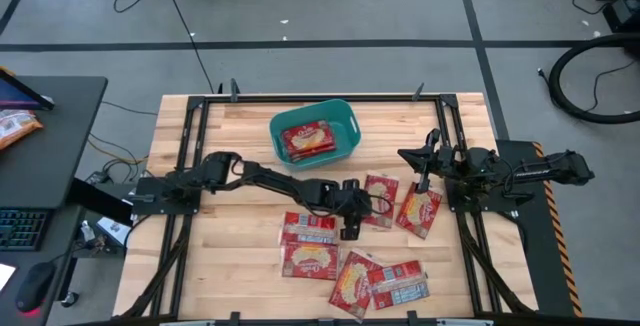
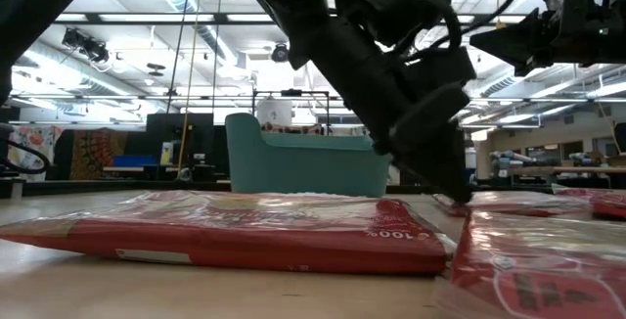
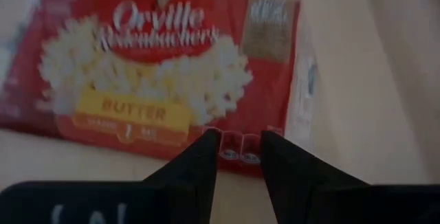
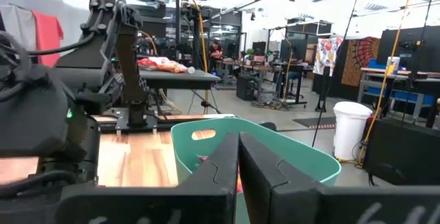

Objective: Sort popcorn bags into baskets
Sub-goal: Put the red popcorn bag into the green bin

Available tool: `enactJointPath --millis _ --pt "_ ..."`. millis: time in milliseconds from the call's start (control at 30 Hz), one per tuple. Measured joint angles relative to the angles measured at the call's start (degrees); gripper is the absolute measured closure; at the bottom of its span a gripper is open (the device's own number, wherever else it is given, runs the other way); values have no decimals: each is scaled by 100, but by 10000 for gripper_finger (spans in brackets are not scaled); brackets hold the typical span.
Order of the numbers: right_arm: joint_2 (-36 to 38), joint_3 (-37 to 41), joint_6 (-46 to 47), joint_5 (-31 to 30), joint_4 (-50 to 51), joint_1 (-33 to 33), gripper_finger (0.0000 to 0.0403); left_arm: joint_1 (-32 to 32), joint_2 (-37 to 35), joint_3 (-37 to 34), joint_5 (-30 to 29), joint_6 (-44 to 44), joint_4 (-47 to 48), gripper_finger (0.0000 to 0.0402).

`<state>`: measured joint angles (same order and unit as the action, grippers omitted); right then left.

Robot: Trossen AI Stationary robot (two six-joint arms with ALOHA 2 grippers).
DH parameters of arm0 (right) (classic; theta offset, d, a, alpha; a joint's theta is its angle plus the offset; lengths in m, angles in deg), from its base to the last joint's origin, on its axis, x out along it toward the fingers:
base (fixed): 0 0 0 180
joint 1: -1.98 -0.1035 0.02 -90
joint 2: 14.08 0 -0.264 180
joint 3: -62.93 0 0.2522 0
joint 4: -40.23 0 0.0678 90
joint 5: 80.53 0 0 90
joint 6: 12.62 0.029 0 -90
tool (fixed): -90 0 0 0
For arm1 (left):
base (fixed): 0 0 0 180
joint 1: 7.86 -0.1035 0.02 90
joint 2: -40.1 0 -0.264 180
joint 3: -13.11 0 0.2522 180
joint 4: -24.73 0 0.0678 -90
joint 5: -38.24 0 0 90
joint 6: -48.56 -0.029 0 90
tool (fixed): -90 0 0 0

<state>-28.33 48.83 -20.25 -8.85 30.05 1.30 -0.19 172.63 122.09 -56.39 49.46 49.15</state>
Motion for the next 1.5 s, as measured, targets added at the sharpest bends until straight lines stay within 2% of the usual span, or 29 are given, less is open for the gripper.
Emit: enactJointPath --millis 133,333,400,500,700,833,1000,1167,1400,1500 --pt "-1 0 1 -2 0 1 383 64 -60 81 19 313 884 286" --pt "1 0 1 -2 -7 1 383 197 -58 973 -17 654 3725 286" --pt "-1 0 0 -2 -4 1 383 247 -39 1334 -385 769 4463 286" --pt "-1 0 1 -2 -2 1 383 312 -62 1813 -1042 994 4814 286" --pt "-1 0 0 -2 -8 1 383 478 -57 2024 -1174 830 4466 282" --pt "-1 0 1 -2 -25 1 383 697 39 2026 -1279 830 4327 261" --pt "1 0 1 -2 -72 1 383 860 269 2026 -2109 1783 3809 208" --pt "-1 0 -1 -2 -87 1 383 852 485 2022 -2229 2303 3610 167" --pt "-1 0 -1 -2 -90 1 383 834 684 2039 -2486 2620 3481 160" --pt "1 0 0 -4 -84 1 383 837 816 2031 -2571 2713 3770 159"
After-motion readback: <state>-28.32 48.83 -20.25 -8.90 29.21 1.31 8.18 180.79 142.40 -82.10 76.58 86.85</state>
